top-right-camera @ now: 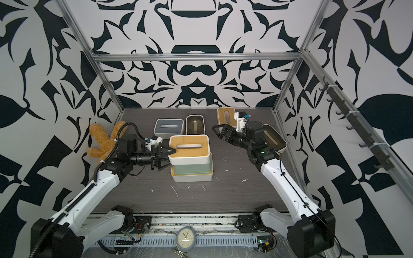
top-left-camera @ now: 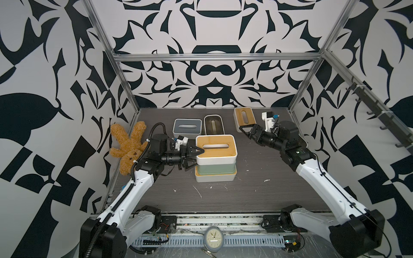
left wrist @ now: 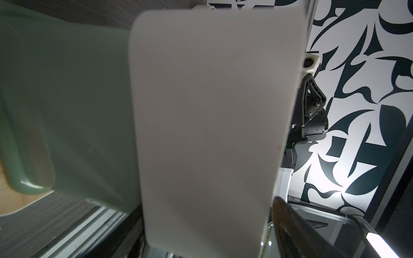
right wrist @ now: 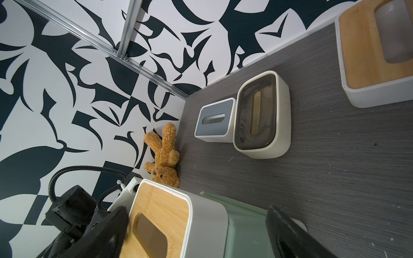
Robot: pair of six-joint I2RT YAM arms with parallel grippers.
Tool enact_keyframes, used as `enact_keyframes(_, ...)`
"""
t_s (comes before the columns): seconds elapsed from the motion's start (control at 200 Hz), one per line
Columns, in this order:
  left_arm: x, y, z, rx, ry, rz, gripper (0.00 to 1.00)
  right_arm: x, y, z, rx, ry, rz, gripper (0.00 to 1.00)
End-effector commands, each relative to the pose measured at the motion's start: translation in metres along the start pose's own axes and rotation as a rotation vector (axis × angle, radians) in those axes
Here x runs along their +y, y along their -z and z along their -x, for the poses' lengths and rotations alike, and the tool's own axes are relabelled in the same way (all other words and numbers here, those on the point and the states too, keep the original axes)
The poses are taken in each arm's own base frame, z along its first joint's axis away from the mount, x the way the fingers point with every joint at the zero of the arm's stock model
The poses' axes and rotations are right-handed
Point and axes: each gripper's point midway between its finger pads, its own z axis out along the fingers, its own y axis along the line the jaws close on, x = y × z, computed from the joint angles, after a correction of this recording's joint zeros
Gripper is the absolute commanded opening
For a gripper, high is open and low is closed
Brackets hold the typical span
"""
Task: Stack the tissue boxes
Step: Place the tissue box at the tissue box.
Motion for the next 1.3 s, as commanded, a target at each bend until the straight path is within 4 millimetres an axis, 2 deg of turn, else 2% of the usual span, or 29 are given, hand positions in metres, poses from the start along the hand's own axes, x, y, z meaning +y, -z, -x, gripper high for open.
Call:
enact_keyframes(0.0,0.005,0.001,0.0,-0.01,-0.005,0.047,0.89,0.013,0.004,0.005,-0.034,0.03,0.041,0.99)
enact_keyframes(0.505,0.017,0.006,0.004,-0.038,-0.031,0.179,0.91,0.009,0.007,0.005,-0.042,0.044,0.02,0.99)
enact_keyframes(0.745,0.013,0.009,0.007,-0.044,-0.065,0.21,0.92,0.011,0.01,0.003,-0.042,0.061,0.012,0.99)
enact_keyframes(0.825,0.008,0.013,0.007,-0.053,-0.098,0.242,0.94,0.011,0.011,0.002,-0.031,0.069,-0.002,0.99)
enact_keyframes(0.855,0.006,0.015,0.008,-0.061,-0.115,0.255,1.0,0.011,0.012,0.0,-0.024,0.07,-0.007,0.99)
enact_keyframes(0.99,-0.001,0.025,0.014,-0.105,-0.189,0.321,0.99,0.01,0.011,-0.006,0.022,0.043,-0.027,0.99)
enact_keyframes(1.08,-0.005,0.035,0.019,-0.141,-0.242,0.395,1.0,0.016,0.012,-0.009,0.041,0.033,0.001,1.0)
enact_keyframes(1.135,-0.014,0.039,0.023,-0.16,-0.293,0.405,0.99,0.022,0.013,-0.011,0.049,0.038,0.019,1.0)
enact_keyframes(1.295,-0.029,0.035,0.019,-0.108,-0.349,0.373,1.0,0.033,0.01,-0.017,0.077,0.006,0.068,1.0)
